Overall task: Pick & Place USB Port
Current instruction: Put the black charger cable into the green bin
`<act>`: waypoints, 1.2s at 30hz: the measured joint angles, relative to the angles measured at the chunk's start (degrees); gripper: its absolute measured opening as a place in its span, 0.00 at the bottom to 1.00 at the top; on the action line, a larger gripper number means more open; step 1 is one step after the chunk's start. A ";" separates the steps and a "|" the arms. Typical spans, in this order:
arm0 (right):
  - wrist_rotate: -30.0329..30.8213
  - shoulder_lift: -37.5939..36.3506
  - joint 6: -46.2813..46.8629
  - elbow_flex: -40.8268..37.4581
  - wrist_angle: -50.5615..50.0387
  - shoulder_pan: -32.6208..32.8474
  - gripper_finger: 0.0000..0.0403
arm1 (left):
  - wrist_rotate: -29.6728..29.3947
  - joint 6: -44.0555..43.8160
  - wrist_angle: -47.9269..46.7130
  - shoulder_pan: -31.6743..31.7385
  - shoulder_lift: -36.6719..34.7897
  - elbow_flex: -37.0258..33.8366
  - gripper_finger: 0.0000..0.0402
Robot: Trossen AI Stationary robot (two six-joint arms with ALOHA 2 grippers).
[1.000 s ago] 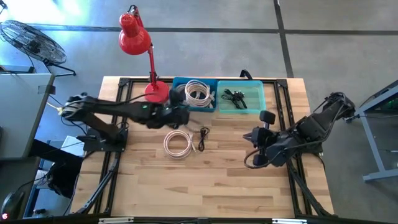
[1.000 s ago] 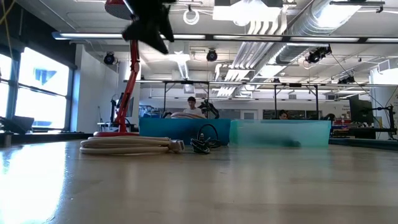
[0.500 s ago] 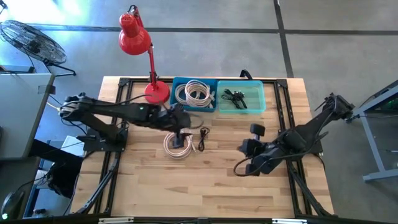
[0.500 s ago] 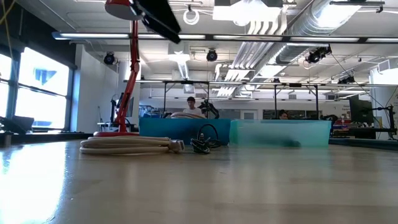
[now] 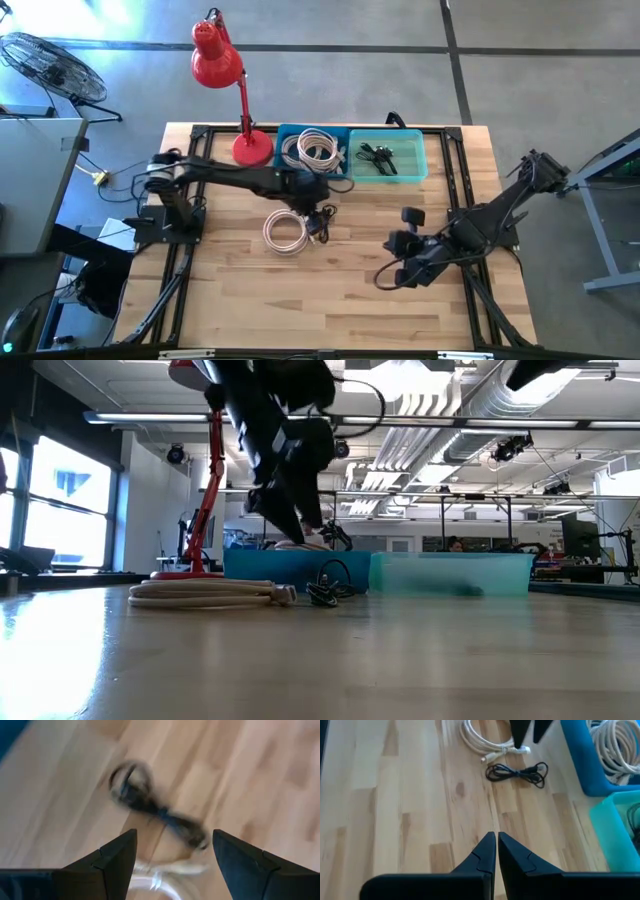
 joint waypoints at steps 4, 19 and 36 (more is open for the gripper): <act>0.11 0.00 0.07 -0.74 -0.18 1.63 0.03 | -0.12 -3.10 0.93 0.93 4.07 -0.04 0.63; 3.64 0.00 3.34 -0.94 0.34 9.37 0.03 | -4.79 -7.23 13.00 0.91 10.90 0.18 0.63; 8.84 0.00 6.91 -0.92 0.74 16.03 0.03 | -7.50 1.71 14.13 0.99 16.40 0.28 0.11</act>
